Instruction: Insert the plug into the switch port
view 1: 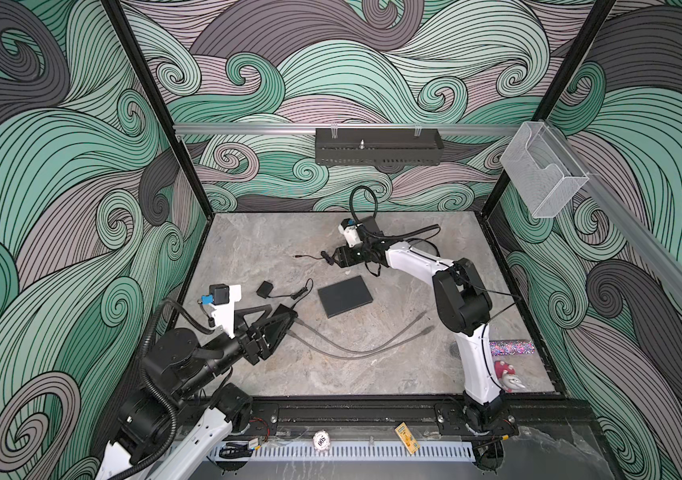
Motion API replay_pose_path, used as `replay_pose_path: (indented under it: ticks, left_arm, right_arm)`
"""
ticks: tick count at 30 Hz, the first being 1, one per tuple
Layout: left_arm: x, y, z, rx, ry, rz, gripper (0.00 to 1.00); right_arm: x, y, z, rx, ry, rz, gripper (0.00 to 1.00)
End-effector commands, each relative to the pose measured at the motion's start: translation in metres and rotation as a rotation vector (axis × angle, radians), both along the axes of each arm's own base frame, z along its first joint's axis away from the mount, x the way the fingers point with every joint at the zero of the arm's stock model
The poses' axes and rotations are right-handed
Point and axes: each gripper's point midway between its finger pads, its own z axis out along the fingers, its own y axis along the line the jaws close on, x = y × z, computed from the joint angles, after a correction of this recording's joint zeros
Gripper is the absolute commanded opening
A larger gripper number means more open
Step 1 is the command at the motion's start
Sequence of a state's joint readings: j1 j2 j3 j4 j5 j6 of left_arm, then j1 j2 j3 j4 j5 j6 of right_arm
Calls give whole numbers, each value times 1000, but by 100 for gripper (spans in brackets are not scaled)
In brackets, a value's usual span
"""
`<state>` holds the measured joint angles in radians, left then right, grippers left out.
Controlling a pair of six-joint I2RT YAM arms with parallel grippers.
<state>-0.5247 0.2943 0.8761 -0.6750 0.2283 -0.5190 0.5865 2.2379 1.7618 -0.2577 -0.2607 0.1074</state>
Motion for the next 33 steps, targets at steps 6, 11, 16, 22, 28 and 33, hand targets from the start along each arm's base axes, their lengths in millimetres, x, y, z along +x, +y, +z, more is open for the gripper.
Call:
replay_pose_path:
  ticks: [6, 11, 16, 22, 28, 33]
  left_arm:
    - [-17, 12, -40, 123, 55, -10, 70]
    - [-20, 15, -47, 126, 52, -2, 70]
    - [-20, 14, -48, 123, 49, -5, 70]
    - [-20, 14, -48, 123, 47, -6, 70]
    - [-20, 13, -48, 121, 49, -10, 71]
    - [-19, 11, -48, 117, 50, -16, 71]
  right_arm:
    - [14, 21, -44, -168, -20, 87, 56]
    - [26, 23, -59, -294, -31, 56, 56]
    - [36, 21, -59, -324, -59, 32, 56]
    - [36, 9, -62, -364, -52, 28, 19]
    - [31, -48, -68, -298, 66, -49, 4]
    - [30, -109, -61, -182, 118, -206, 2]
